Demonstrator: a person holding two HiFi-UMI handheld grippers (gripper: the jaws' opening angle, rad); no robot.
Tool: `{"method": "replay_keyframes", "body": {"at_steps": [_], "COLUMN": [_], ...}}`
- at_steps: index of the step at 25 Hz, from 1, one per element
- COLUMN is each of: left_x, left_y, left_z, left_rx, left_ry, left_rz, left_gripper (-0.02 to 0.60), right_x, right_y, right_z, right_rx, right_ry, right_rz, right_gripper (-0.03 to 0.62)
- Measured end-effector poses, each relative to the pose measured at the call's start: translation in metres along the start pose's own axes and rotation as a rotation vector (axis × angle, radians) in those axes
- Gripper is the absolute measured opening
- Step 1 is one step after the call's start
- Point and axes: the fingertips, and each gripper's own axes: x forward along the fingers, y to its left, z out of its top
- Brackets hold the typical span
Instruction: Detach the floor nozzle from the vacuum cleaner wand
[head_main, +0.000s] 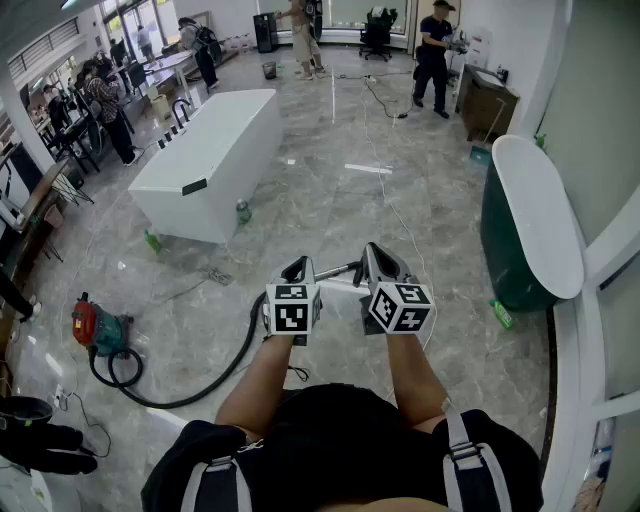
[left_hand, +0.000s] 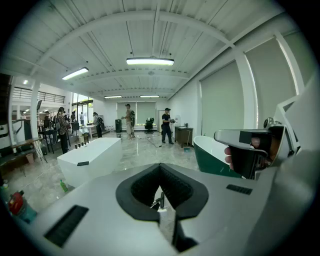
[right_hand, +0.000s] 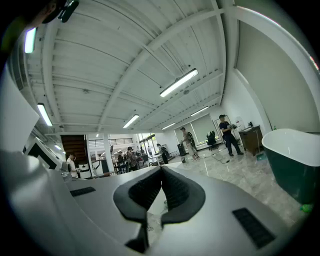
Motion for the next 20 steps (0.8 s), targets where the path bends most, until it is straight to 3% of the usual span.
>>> {"method": "replay_keyframes", "body": {"at_steps": [12, 20], "left_x": [0.03, 0.086], "left_y": [-0.019, -0.006], "left_z": [-0.016, 0.001], "left_rx": [0.027, 0.047], "left_ry": [0.04, 0.019], "left_rz": [-0.012, -0.071], "left_gripper": [0.003, 0.003], "right_x": [0.0, 0.047], "right_y": [-0.037, -0.061], "right_z": [-0.018, -0.016], "right_rx": [0.061, 0.042], "right_ry": [0.004, -0.01], "right_rz": [-0.026, -0.07], "right_gripper": [0.014, 0.014]}}
